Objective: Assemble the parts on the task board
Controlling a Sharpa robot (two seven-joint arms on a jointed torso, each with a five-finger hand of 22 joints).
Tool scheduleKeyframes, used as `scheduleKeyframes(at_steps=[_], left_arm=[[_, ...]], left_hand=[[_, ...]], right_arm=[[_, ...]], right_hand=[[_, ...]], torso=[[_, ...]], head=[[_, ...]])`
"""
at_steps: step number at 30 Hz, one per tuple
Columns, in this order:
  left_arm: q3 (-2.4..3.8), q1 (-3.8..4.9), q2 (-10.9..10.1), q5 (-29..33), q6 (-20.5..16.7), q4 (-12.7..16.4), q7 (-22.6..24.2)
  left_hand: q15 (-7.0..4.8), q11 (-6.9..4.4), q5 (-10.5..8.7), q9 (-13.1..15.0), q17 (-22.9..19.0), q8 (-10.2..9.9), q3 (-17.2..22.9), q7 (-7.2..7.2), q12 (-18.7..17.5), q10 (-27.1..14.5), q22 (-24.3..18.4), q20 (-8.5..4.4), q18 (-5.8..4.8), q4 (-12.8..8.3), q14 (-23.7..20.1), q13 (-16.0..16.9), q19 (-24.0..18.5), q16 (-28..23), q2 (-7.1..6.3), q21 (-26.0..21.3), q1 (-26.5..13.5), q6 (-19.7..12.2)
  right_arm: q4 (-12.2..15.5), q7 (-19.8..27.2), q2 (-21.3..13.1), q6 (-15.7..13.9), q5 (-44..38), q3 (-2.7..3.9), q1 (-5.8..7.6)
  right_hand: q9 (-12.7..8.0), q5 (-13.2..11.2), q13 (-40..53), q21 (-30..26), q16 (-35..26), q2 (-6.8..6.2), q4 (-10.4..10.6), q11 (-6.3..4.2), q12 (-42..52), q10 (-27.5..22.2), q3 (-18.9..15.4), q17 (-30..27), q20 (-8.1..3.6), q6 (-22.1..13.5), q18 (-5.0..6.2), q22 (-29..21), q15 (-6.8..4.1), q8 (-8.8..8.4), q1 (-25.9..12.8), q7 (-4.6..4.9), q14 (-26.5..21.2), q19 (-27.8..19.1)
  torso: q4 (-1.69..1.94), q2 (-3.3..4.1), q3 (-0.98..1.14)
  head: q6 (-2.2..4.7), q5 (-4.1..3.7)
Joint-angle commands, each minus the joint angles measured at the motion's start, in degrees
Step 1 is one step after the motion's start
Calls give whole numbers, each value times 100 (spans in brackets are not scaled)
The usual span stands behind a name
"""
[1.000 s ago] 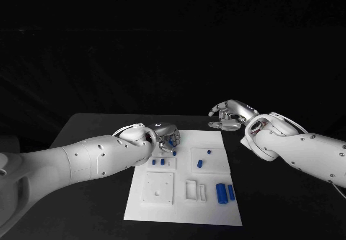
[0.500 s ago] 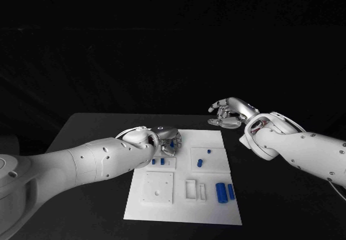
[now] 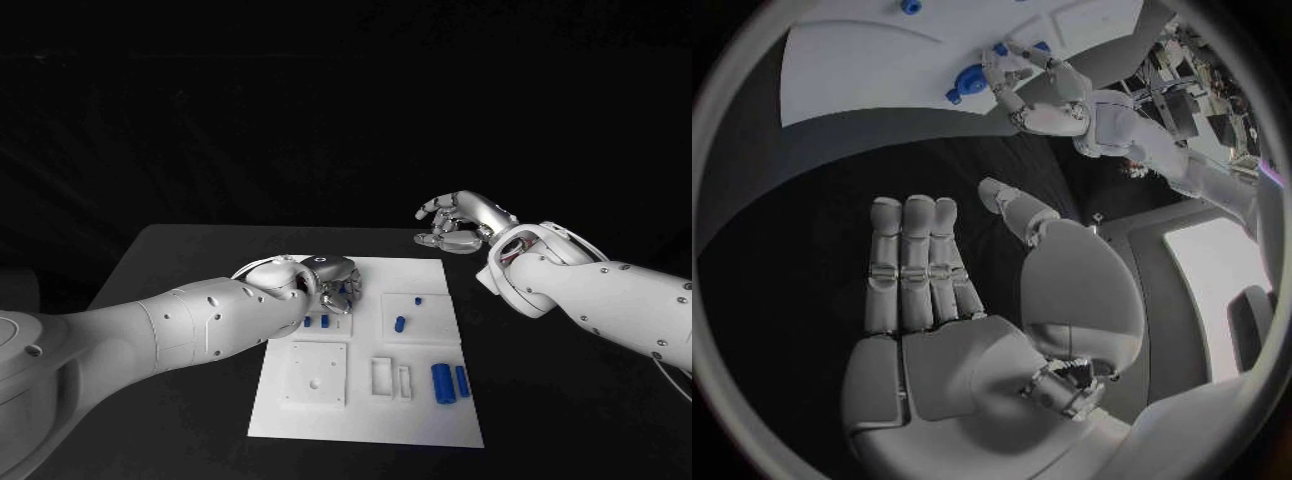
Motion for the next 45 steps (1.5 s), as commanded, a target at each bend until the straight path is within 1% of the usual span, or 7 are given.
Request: scheduleKeyframes(at_steps=[1,11,20,26,31,35,45], left_arm=[[-4,-10,-23,-52,205,-32,12],[-4,-11,3,-56,292,-143,108],[-4,-31,0,-68,329,-187,110],[-4,-40,7,-67,411,-186,137],[-4,-68,32,-64,456,-199,154],[-4,-94,43,-64,461,-226,146],[-3,-99,44,-58,407,-263,129]], left_hand=[[-2,-3,-14,-8,14,29,-27,-12,7,65,28,-38,300,-18,62,-9,45,55,49,40,-19,74],[-25,-26,-7,-19,51,52,-27,-36,28,149,64,-62,318,-21,107,-17,98,189,126,106,-22,140],[-32,-32,-32,-24,45,78,-3,-62,19,165,80,-68,323,-32,96,-35,101,229,240,129,7,206],[-88,-91,-57,-22,62,136,-28,-118,93,339,104,-109,342,-25,182,-19,178,362,325,219,-19,355],[-155,-159,-153,-24,61,180,-65,-167,160,513,105,-152,346,-15,255,-1,221,443,399,274,-104,490],[-171,-175,-180,-35,53,175,-73,-173,165,551,101,-168,342,-6,272,-5,227,464,437,286,-148,512],[-229,-234,-182,-42,36,215,-71,-222,201,697,94,-220,337,5,350,-2,273,532,559,332,-220,664]], right_arm=[[0,83,-4,-30,36,2,-1],[-9,89,8,-16,42,2,-2],[-22,87,15,-10,44,2,-3],[-25,90,22,-9,45,2,-3],[-28,90,28,-6,45,2,-3],[-26,86,26,-4,45,2,-3],[-33,86,41,4,44,2,-3]], right_hand=[[2,-27,-57,-34,-29,-33,-16,71,-28,-41,-8,-8,25,7,259,2,6,40,27,50,14,6],[0,-26,-91,-43,-37,-30,-14,70,-38,-28,-13,-10,25,5,259,3,5,41,26,50,26,18],[0,-25,-112,-49,-42,-28,-14,69,-44,-20,-16,-11,24,6,259,3,4,44,25,50,32,26],[0,-22,-124,-53,-46,-27,-12,69,-46,-16,-19,-12,24,7,259,4,4,45,23,49,34,29],[0,-20,-132,-57,-48,-25,-14,69,-48,-14,-20,-12,24,7,259,4,4,46,24,49,36,30],[0,-18,-137,-59,-50,-25,-14,68,-49,-13,-20,-13,24,7,259,4,4,46,25,49,36,31],[-1,13,-170,-75,-64,-21,-22,68,-55,-5,-21,-16,23,7,259,5,3,49,33,48,39,35]], torso=[[6,-6,4],[6,-4,-1],[0,-6,-1],[6,-4,0],[1,-1,-2],[-1,1,-2],[2,-1,4]], head=[[-6,-6],[-5,-2],[-24,4],[-29,6],[-37,21],[-41,24],[-45,30]])
